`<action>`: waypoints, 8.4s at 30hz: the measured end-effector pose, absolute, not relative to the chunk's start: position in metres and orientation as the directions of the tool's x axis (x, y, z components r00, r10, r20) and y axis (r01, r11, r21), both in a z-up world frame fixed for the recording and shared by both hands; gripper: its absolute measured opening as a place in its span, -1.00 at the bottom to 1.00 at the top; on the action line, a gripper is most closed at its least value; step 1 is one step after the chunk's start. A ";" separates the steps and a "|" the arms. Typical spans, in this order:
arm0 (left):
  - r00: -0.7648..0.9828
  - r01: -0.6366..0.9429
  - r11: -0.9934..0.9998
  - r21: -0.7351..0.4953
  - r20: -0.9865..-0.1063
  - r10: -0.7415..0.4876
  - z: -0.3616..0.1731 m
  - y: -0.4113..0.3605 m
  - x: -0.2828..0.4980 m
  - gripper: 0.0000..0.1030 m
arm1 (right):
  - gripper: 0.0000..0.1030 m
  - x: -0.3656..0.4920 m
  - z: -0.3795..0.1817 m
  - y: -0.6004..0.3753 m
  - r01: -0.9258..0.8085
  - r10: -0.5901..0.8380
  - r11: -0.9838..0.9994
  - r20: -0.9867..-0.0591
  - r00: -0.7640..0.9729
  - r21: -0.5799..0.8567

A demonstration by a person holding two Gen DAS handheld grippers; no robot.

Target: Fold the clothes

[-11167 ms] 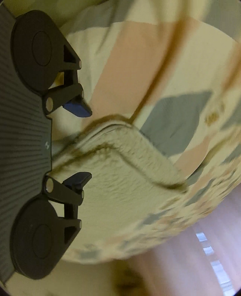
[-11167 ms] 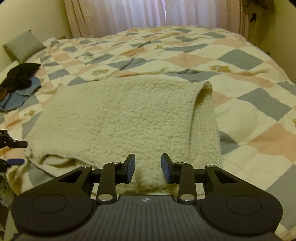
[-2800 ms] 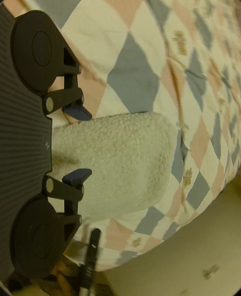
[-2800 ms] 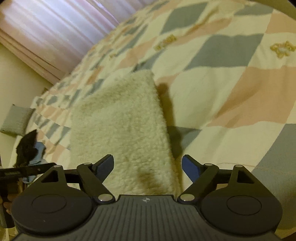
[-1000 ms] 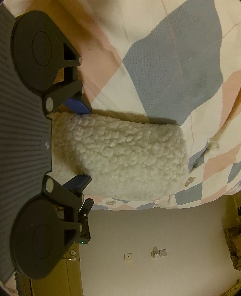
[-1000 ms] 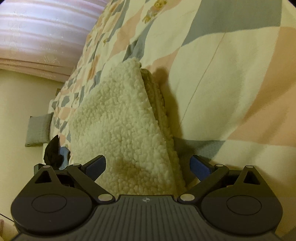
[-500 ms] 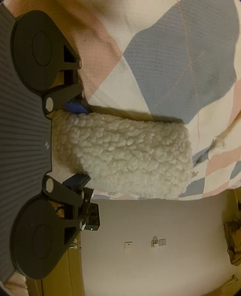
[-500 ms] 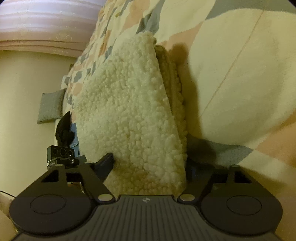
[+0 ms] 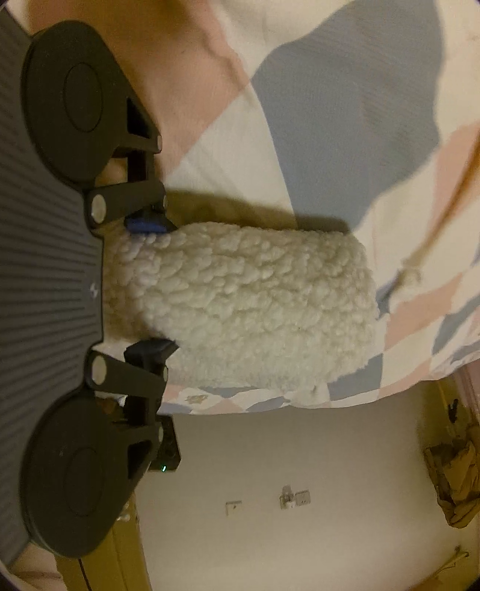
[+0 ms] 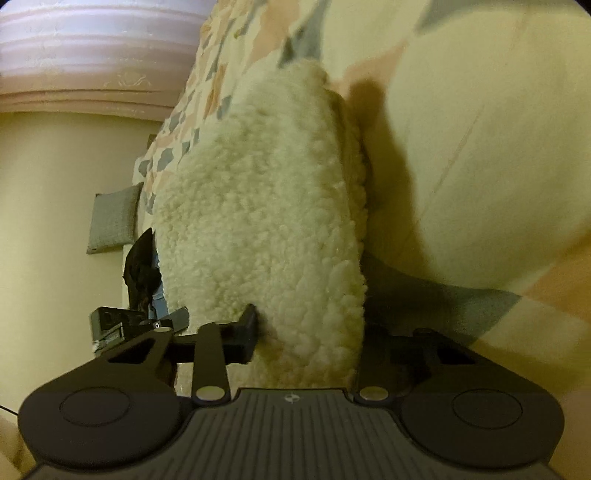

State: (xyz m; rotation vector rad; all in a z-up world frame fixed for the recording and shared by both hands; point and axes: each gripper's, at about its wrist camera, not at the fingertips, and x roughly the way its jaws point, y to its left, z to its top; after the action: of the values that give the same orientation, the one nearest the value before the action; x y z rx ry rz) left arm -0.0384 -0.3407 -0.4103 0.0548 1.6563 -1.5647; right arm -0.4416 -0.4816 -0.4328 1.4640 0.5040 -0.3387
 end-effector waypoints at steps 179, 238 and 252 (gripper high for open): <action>-0.668 0.347 -0.927 0.142 -0.657 -0.350 -0.343 -0.630 -0.470 -0.91 | -0.38 -0.609 -0.353 -0.443 0.920 -0.694 -0.365 -0.700 -0.167 0.142; -0.214 0.926 -0.376 0.048 -0.751 -0.624 -0.087 -0.363 -0.427 0.98 | 1.00 -0.623 -0.108 -0.274 0.933 -0.725 -0.342 -0.663 -0.188 0.110; -0.248 0.906 -0.423 0.035 -0.765 -0.595 -0.071 -0.337 -0.415 0.98 | 1.00 -0.615 -0.081 -0.252 0.941 -0.700 -0.325 -0.693 -0.174 0.093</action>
State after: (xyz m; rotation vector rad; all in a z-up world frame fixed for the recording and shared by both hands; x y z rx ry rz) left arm -0.4149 -0.3367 -0.0706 0.8837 0.5171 -1.8449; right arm -0.6151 -0.2519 -0.0812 0.7816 0.4320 -1.7601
